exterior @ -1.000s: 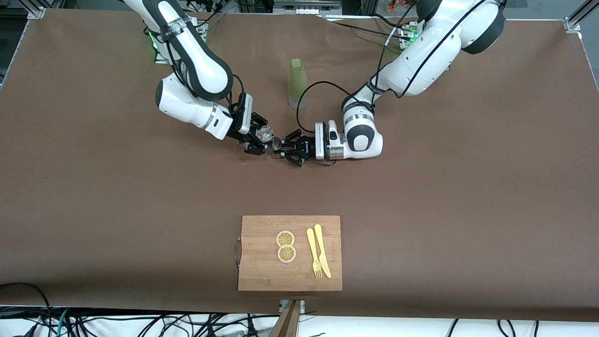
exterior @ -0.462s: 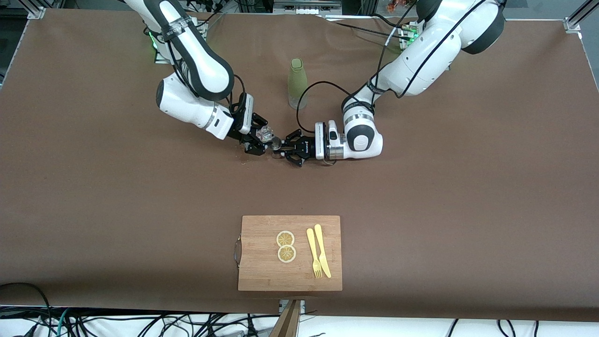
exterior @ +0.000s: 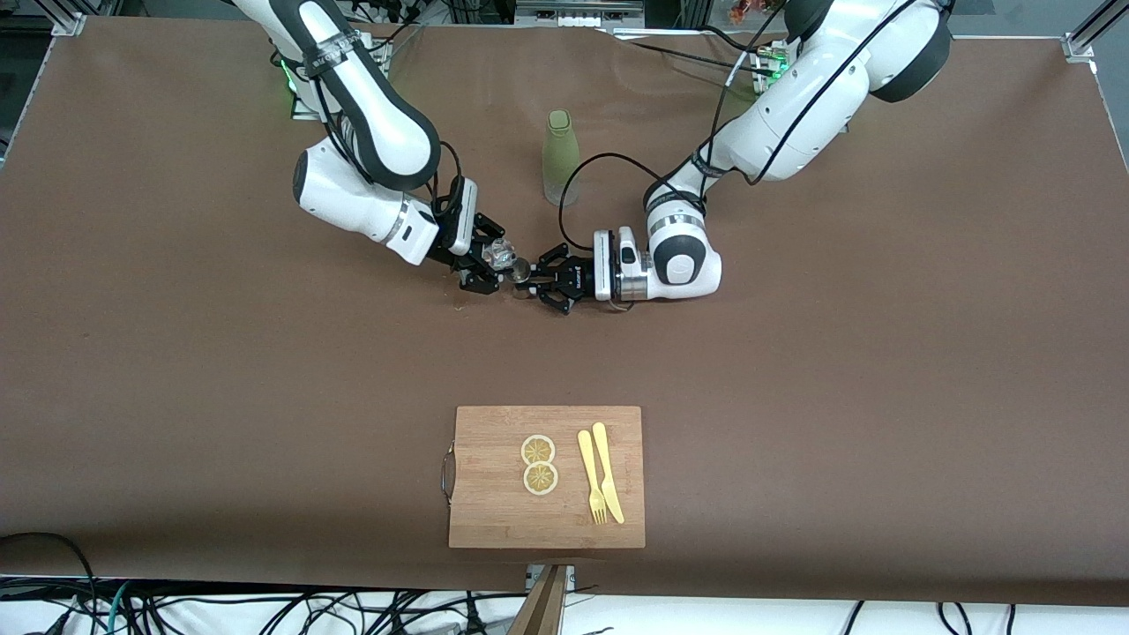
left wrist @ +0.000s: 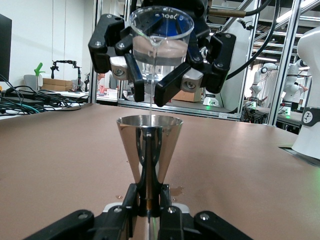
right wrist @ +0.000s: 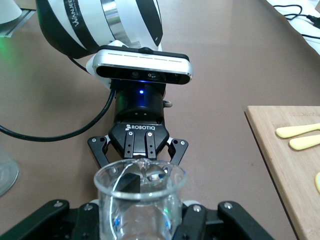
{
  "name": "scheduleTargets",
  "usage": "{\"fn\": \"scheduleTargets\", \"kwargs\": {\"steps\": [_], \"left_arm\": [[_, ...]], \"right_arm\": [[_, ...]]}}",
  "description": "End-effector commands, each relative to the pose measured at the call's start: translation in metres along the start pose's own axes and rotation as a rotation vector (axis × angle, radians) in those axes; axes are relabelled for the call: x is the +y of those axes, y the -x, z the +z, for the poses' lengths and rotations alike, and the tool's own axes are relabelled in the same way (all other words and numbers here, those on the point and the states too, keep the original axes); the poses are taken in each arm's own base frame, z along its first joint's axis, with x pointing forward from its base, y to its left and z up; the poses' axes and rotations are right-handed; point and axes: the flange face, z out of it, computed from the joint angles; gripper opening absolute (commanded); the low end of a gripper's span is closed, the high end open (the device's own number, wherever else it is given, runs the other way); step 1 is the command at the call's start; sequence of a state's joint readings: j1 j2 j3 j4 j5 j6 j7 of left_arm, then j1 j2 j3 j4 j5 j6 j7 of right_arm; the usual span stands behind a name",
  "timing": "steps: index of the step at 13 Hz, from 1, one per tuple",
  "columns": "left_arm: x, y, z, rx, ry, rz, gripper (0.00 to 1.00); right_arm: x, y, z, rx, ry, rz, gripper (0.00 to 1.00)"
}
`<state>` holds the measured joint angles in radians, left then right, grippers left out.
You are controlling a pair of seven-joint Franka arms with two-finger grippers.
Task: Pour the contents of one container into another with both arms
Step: 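Tilt the beaker with the right gripper, pouring liquid into the jigger, then draw the beaker and jigger apart, moving both grippers outward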
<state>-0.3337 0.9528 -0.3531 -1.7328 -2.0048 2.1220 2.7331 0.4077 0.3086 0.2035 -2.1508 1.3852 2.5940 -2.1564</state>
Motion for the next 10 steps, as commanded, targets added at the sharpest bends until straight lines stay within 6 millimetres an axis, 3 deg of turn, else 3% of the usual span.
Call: {"fn": "scheduleTargets", "kwargs": {"steps": [1, 3, 7, 10], "left_arm": [[0.0, 0.0, 0.007, 0.017, -0.035, 0.078, 0.0], [0.0, 0.001, 0.007, 0.016, -0.034, 0.078, 0.0], [-0.007, -0.003, 0.001, 0.02, -0.034, 0.095, 0.0], [-0.009, -0.004, -0.002, 0.021, -0.034, 0.102, 0.0]], "right_arm": [[0.006, -0.004, -0.007, 0.065, -0.028, 0.069, 0.2], [0.006, -0.004, -0.009, 0.12, -0.047, 0.106, 0.2], [0.016, 0.0, -0.035, 0.212, -0.081, 0.135, 0.2], [0.033, 0.021, -0.061, 0.292, -0.106, 0.143, 0.2]]}}
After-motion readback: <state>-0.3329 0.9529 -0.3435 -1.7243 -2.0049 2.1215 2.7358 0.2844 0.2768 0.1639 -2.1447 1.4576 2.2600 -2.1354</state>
